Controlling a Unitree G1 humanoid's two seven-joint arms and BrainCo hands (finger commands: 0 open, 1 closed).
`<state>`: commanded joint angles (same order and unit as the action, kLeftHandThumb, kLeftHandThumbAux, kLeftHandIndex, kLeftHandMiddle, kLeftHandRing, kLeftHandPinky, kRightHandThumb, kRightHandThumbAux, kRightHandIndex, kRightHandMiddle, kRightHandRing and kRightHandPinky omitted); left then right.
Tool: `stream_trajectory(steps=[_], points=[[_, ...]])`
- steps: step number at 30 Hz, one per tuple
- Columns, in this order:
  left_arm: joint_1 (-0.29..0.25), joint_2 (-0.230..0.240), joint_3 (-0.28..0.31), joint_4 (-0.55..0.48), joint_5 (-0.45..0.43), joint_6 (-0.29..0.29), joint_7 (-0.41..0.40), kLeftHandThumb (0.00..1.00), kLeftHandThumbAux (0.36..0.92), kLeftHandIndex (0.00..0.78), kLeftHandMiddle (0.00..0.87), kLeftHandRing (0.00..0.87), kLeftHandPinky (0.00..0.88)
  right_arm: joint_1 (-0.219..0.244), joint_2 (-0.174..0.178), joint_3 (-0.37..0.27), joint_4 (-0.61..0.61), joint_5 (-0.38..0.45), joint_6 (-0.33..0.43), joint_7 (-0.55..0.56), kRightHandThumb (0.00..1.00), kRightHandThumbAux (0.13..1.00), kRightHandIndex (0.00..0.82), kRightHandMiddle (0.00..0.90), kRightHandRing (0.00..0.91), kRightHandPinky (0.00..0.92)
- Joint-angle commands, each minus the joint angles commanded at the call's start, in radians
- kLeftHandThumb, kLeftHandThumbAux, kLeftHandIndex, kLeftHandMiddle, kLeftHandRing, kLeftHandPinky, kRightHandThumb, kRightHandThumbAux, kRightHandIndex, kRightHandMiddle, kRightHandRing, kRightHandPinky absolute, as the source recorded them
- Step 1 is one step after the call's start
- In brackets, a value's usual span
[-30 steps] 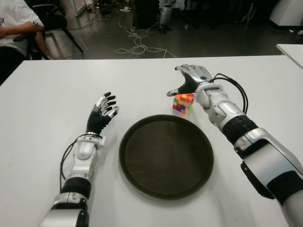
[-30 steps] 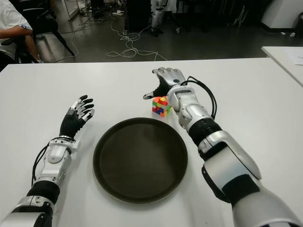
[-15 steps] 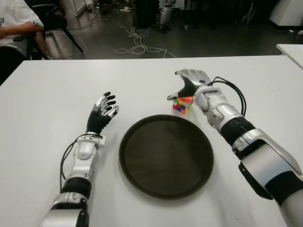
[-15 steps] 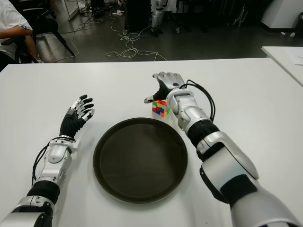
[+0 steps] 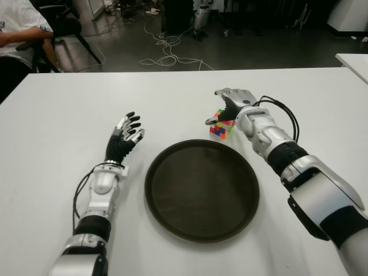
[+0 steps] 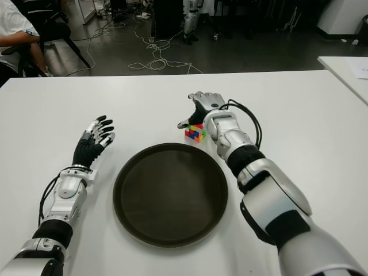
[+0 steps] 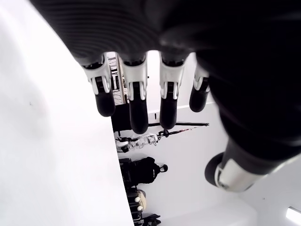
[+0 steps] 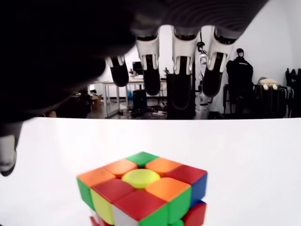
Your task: Pick up the Rubik's Cube and put it in the plate
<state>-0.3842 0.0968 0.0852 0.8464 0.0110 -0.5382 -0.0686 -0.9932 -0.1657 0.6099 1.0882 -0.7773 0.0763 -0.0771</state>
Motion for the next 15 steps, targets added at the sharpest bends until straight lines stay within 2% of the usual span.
stream_trajectory(steps=[5,15], points=[[-0.001,0.001,0.0,0.004,0.0,-0.005,-0.004,0.053,0.669,0.112,0.177,0.149,0.103,-0.008,0.003,0.0,0.03,-0.001,-0.012,-0.017,0.0,0.428,0.087,0.175,0.188,0.2],[-0.002,-0.005,0.003,0.003,-0.003,-0.003,0.003,0.069,0.641,0.123,0.182,0.16,0.119,-0.026,0.007,0.002,0.083,0.0,-0.031,-0.028,0.0,0.428,0.076,0.149,0.163,0.184]])
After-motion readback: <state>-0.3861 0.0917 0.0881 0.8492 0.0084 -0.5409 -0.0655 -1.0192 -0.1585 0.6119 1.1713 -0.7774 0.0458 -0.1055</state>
